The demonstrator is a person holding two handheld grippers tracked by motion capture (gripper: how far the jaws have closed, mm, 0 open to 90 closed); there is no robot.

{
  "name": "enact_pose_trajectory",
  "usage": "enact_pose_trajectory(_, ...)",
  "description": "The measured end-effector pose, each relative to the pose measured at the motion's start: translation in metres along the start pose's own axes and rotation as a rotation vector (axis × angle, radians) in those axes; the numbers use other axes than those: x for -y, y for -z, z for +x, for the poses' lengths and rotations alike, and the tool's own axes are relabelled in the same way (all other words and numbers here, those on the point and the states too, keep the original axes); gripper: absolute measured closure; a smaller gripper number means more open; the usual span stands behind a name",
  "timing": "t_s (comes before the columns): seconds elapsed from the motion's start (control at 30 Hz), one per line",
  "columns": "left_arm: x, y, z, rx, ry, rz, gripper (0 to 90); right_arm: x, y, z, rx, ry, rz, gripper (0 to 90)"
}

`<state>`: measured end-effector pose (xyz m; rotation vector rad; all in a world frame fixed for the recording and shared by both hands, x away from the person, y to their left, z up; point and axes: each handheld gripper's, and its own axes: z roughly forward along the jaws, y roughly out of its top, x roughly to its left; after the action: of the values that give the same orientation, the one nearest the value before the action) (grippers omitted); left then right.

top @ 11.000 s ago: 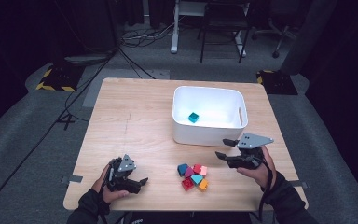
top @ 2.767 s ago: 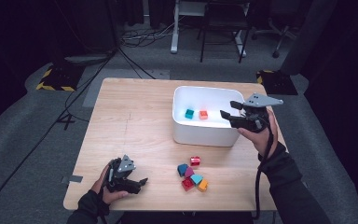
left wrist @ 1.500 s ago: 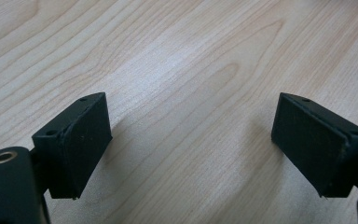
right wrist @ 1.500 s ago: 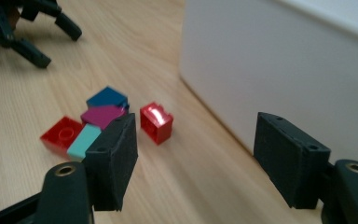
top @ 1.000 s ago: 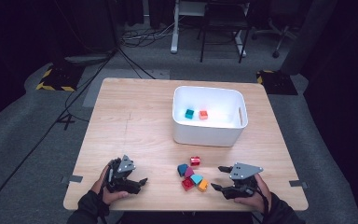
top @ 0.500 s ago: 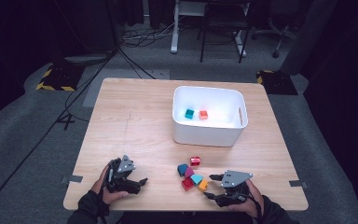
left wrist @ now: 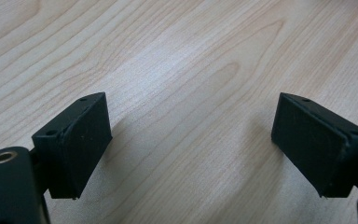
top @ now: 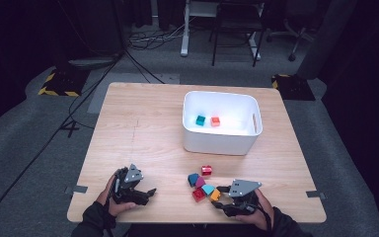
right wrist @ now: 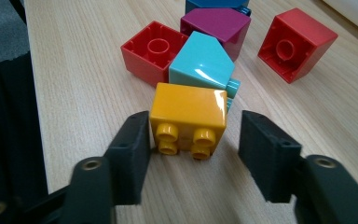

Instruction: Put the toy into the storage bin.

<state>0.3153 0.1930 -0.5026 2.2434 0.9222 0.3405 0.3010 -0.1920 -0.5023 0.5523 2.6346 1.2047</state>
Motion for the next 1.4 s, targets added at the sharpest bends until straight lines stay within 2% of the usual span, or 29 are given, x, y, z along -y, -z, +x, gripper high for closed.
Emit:
enact_pose_trajectory(0.07, 0.000, 0.000, 0.000, 0.000, 0.000, -0.001, 12.2, 0.000, 0.000, -0.002, -0.004, 0.032, 0.001, 56.0)
enact_pose_trajectory(0.13, 0.000, 0.000, 0.000, 0.000, 0.000, 0.000, 12.1, 0.000, 0.000, 0.001, -0.001, 0.004, -0.007, 58.0)
enact_pose_trajectory(0.17, 0.000, 0.000, 0.000, 0.000, 0.000, 0.000, 12.2, 0.000, 0.001, 0.000, 0.000, 0.022, -0.001, 58.6)
enact_pose_trajectory(0.23, 0.000, 0.000, 0.000, 0.000, 0.000, 0.000, 12.1, 0.001, 0.001, 0.001, 0.005, 0.011, -0.009, 58.8)
enact_pose_trajectory(0.37, 0.000, 0.000, 0.000, 0.000, 0.000, 0.000, 12.2, 0.002, 0.003, 0.001, 0.021, 0.022, -0.012, 58.9)
enact_pose_trajectory(0.4, 0.000, 0.000, 0.000, -0.001, 0.000, 0.000, 12.2, 0.003, 0.005, -0.001, 0.023, 0.041, -0.012, 58.9)
enact_pose_trajectory(0.53, 0.000, 0.000, 0.000, -0.001, 0.000, 0.000, 12.2, 0.005, 0.009, -0.003, 0.031, 0.018, -0.030, 58.9)
enact_pose_trajectory(0.7, 0.000, 0.000, 0.000, 0.000, 0.000, 0.000, 12.1, 0.009, 0.016, -0.014, 0.054, -0.002, -0.038, 59.0)
enact_pose_trajectory(0.8, 0.000, 0.000, 0.000, 0.000, 0.000, 0.000, 12.1, 0.009, 0.024, -0.021, 0.066, -0.049, -0.063, 59.0)
enact_pose_trajectory(1.13, 0.000, 0.000, 0.000, -0.002, -0.001, -0.001, 12.1, 0.010, 0.045, -0.041, 0.144, -0.074, -0.105, 59.0)
enact_pose_trajectory(1.4, 0.000, 0.000, 0.000, -0.001, -0.001, 0.000, 12.1, 0.010, 0.058, -0.049, 0.189, -0.092, -0.125, 59.0)
